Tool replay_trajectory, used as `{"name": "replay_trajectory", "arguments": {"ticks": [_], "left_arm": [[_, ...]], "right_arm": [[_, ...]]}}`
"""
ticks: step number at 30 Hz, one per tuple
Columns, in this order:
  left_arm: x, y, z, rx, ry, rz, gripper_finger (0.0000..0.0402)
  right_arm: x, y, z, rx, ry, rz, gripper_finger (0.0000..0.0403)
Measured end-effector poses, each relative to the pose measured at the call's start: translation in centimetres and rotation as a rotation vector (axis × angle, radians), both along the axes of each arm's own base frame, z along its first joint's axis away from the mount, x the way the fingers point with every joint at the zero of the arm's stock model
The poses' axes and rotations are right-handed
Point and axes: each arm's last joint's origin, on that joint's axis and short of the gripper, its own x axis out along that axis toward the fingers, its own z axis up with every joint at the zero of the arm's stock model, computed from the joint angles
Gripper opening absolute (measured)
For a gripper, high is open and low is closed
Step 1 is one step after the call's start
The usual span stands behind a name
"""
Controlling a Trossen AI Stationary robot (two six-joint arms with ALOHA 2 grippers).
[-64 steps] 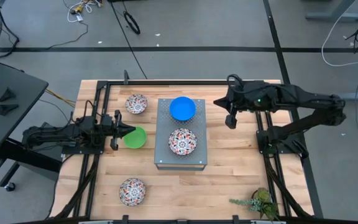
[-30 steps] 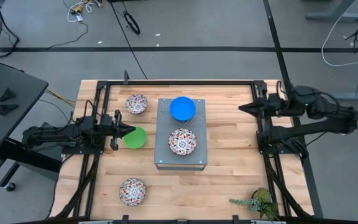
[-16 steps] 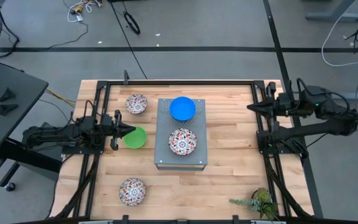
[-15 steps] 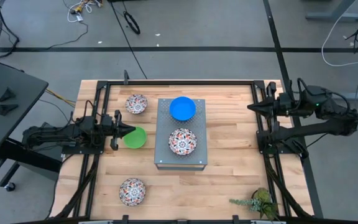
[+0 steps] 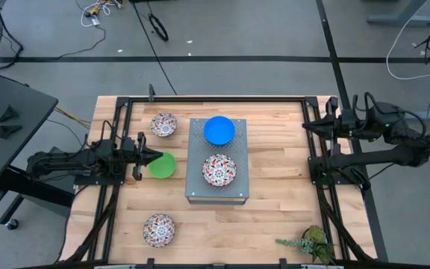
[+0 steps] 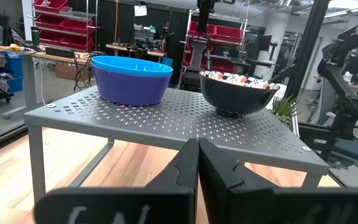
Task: Pick & Place Mini bowls
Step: Stack the top white patterned bowl on top of the white patterned bowl on the shelf
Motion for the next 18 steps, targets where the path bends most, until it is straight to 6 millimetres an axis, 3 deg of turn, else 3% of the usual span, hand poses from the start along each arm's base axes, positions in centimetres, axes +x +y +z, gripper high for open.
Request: {"name": "replay_trajectory", "arguments": {"ticks": [18], "left_arm": [[0.0,0.0,0.0,0.0,0.0,0.0,0.0014]], "right_arm": [[-0.18,0.0,0.02,-0.001,-0.006,0.0,0.0003]]}}
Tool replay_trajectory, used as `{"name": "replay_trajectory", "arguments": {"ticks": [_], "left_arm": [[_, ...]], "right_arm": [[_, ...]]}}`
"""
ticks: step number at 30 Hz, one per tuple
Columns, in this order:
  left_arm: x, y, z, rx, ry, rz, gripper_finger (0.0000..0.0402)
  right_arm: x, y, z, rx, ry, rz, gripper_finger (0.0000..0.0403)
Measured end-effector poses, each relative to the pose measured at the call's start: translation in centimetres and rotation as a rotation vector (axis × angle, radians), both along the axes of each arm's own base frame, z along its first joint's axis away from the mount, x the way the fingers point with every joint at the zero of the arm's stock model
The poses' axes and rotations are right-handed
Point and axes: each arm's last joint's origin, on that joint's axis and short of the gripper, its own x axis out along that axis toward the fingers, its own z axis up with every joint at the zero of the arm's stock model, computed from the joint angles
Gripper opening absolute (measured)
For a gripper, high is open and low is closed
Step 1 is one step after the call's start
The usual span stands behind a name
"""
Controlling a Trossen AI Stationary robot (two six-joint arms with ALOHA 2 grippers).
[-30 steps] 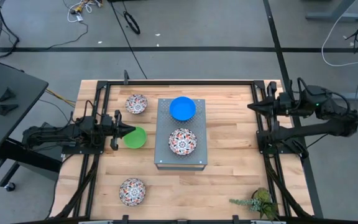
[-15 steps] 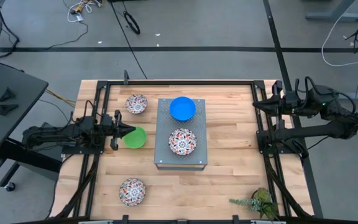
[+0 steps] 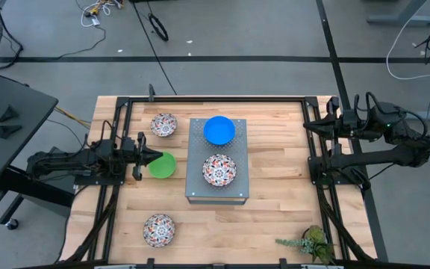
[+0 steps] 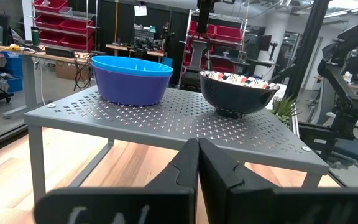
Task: Pick & Place Mini bowls
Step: Stack the top white patterned bowl on top of the white patterned bowl on the shelf
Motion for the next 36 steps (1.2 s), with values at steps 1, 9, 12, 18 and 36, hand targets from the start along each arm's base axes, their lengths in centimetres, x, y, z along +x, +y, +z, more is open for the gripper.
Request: {"name": "replay_trajectory", "arguments": {"ticks": [1,9,12,18,36], "left_arm": [[0.0,0.0,0.0,0.0,0.0,-0.001,0.0014],[0.0,0.0,0.0,0.0,0.0,0.0,0.0014],[0.0,0.0,0.0,0.0,0.0,0.0,0.0014],[0.0,0.0,0.01,0.0,0.0,-0.001,0.0014],[0.0,0.0,0.0,0.0,0.0,0.0,0.0014]], "right_arm": [[0.0,0.0,0.0,0.0,0.0,0.0,0.0003],[0.0,0.0,0.0,0.0,0.0,0.0,0.0003],[0.0,0.0,0.0,0.0,0.0,0.0,0.0003],[0.0,0.0,0.0,0.0,0.0,0.0,0.0003],[0.0,-0.01,0.14,0.052,-0.019,-0.007,0.0003]]}}
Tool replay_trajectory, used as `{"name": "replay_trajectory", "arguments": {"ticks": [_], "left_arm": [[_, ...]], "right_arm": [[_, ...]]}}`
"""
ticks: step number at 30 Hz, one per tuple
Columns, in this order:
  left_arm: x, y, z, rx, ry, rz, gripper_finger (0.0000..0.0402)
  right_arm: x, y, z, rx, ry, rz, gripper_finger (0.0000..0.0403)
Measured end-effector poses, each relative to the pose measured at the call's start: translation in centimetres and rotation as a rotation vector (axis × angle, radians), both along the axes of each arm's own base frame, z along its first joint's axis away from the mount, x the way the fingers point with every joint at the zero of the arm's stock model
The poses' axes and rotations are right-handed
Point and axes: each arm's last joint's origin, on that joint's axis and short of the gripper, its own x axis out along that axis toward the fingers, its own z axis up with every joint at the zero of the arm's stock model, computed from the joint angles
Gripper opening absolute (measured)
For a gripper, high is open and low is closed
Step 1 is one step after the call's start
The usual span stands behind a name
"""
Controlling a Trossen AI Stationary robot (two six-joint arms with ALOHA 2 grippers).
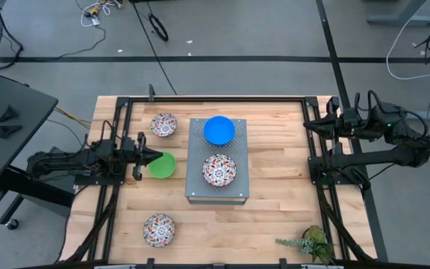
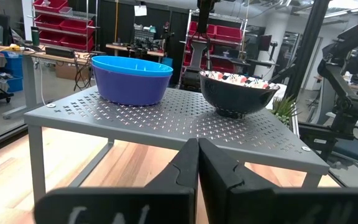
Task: Pick & Place Mini bowls
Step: Stack the top white patterned bowl on top of the white patterned bowl on the shelf
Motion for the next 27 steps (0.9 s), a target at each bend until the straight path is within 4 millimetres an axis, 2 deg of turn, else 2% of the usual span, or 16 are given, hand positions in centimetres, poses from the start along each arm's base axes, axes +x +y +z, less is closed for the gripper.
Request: {"name": "replay_trajectory", "arguments": {"ticks": [5,10,19,27], "left_arm": [[0.0,0.0,0.0,0.0,-0.001,0.0,0.0014],[0.0,0.0,0.0,0.0,-0.001,0.0,0.0014],[0.0,0.0,0.0,0.0,-0.001,0.0,0.0014],[0.0,0.0,0.0,0.0,0.0,0.0,0.0014]], "right_arm": [[-0.7,0.0,1.0,-0.005,-0.025,0.001,0.0003],[-2.3,0.1,2.7,0.001,-0.045,0.001,0.0003],[-4.3,0.2,5.0,0.058,0.14,-0.001,0.0003],[-5.7,0.2,7.4,0.059,0.193,-0.003,0.0003]]}}
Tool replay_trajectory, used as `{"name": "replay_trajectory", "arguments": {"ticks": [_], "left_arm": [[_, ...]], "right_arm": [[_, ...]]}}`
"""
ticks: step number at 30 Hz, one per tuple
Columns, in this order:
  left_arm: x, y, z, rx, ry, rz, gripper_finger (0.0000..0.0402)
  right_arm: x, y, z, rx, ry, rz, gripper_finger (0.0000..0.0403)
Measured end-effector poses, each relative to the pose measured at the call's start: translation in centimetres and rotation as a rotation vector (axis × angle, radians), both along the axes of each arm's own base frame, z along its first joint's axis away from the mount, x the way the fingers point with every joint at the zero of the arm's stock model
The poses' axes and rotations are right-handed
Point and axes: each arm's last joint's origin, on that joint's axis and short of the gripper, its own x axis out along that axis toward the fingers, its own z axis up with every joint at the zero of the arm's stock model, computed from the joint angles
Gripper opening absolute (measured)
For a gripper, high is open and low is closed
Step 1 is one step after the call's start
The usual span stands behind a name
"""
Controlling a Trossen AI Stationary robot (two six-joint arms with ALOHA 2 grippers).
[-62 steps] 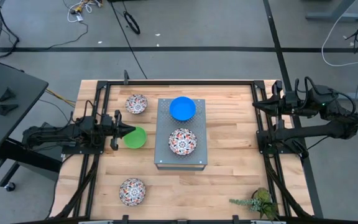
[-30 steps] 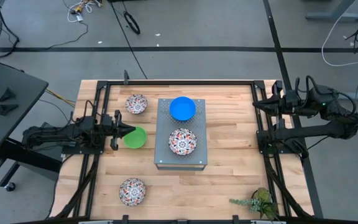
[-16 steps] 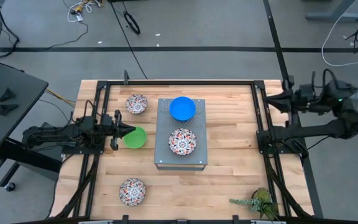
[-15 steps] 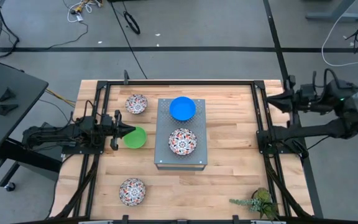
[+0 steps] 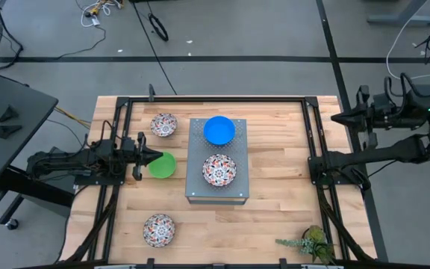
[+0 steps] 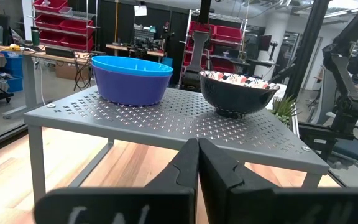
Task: Pick & Place Mini bowls
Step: Stack the top white patterned bowl on top of the white patterned bowl on the shelf
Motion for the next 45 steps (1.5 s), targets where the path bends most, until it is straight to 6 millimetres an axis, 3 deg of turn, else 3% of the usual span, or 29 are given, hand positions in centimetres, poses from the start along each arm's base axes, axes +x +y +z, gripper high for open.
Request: {"name": "replay_trajectory", "arguments": {"ticks": [10,27,45], "left_arm": [[0.0,0.0,0.0,0.0,0.0,0.0,0.0014],[0.0,0.0,0.0,0.0,-0.001,0.0,0.0014],[0.0,0.0,0.0,0.0,0.0,0.0,0.0014]], "right_arm": [[-1.1,0.2,1.6,0.022,0.074,0.046,0.0003],[-1.7,0.3,0.5,0.066,0.207,0.063,0.0003],[-1.6,0.3,0.8,0.156,0.174,0.031,0.0003]]}}
